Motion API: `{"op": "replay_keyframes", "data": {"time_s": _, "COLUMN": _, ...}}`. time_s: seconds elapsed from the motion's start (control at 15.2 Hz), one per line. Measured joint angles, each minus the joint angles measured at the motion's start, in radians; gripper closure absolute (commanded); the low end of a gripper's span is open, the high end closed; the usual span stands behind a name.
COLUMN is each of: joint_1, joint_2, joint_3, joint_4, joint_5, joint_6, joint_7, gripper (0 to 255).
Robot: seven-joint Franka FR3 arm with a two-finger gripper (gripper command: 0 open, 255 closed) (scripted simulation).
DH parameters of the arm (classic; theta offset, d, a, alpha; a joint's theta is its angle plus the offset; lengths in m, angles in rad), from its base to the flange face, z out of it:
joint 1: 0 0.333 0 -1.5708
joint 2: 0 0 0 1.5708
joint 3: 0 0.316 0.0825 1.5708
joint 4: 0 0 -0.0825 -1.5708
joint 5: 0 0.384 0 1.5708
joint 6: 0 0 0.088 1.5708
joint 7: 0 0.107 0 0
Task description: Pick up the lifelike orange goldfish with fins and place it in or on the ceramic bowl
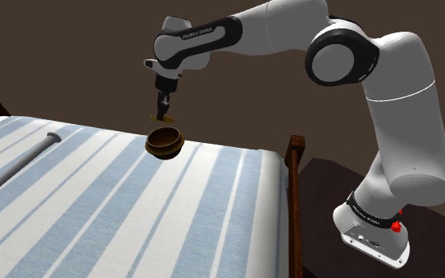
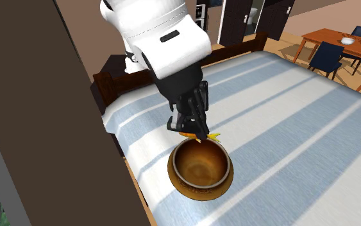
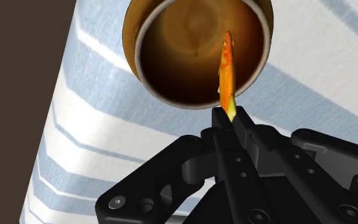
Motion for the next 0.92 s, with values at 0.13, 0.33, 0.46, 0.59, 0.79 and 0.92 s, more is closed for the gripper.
{"op": "replay_keyframes", "data": {"time_s": 0.13, "joint_1": -0.001, "joint_2": 0.008, "joint_3": 0.001, "joint_4": -0.013, "joint_5": 0.003, "joint_6": 0.02, "joint_7": -0.008, "gripper": 255}}
{"op": "replay_keyframes", "data": {"time_s": 0.33, "joint_1": -0.001, "joint_2": 0.015, "joint_3": 0.003, "joint_4": -0.042, "joint_5": 0.009, "joint_6": 0.054, "joint_7": -0.021, "gripper": 255}}
{"op": "replay_keyframes", "data": {"time_s": 0.46, "joint_1": -0.001, "joint_2": 0.031, "joint_3": 0.004, "joint_4": -0.043, "joint_5": 0.011, "joint_6": 0.071, "joint_7": -0.027, "gripper": 255}}
{"op": "replay_keyframes", "data": {"time_s": 0.59, "joint_1": -0.001, "joint_2": 0.035, "joint_3": 0.006, "joint_4": -0.064, "joint_5": 0.015, "joint_6": 0.095, "joint_7": -0.036, "gripper": 255}}
{"op": "replay_keyframes", "data": {"time_s": 0.79, "joint_1": -0.001, "joint_2": 0.047, "joint_3": 0.007, "joint_4": -0.066, "joint_5": 0.017, "joint_6": 0.108, "joint_7": -0.04, "gripper": 255}}
{"op": "replay_keyframes", "data": {"time_s": 0.92, "joint_1": -0.001, "joint_2": 0.047, "joint_3": 0.007, "joint_4": -0.068, "joint_5": 0.018, "joint_6": 0.109, "joint_7": -0.041, "gripper": 255}}
